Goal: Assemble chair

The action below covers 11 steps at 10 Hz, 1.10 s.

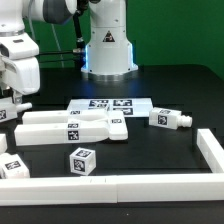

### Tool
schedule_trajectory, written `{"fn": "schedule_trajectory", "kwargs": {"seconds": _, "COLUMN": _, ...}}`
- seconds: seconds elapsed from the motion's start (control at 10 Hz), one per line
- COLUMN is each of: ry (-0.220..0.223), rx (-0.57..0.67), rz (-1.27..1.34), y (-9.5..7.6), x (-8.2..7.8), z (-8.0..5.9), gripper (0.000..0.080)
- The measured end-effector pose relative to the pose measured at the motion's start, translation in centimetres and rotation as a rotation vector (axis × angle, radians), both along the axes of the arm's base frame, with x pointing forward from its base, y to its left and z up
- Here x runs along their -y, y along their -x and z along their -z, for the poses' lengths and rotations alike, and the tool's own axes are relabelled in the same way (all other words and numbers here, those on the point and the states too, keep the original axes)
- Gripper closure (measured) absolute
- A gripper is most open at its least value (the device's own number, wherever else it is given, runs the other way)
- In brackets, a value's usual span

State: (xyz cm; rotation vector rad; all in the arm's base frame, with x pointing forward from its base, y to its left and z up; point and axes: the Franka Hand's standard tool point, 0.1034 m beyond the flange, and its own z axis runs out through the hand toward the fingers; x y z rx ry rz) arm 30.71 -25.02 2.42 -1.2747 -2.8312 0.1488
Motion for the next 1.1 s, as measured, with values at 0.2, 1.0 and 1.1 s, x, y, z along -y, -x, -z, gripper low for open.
{"fn": "schedule_trajectory", "kwargs": {"seconds": 0.2, "ry": 0.003, "rx": 0.008, "rz": 0.0, "y": -0.2, "x": 0.1, "z": -0.1, "gripper": 0.0623}}
{"fn": "schedule_trajectory", "kwargs": {"seconds": 1.0, "ry": 0.003, "rx": 0.009, "rz": 0.042, "y": -0.7, "x": -0.7, "z": -0.2, "gripper": 0.0698}}
{"fn": "schedule_trajectory", "kwargs": {"seconds": 1.1, "ry": 0.002, "rx": 0.01, "rz": 0.038, "y": -0.7, "x": -0.9, "z": -0.2, "gripper": 0.0698}}
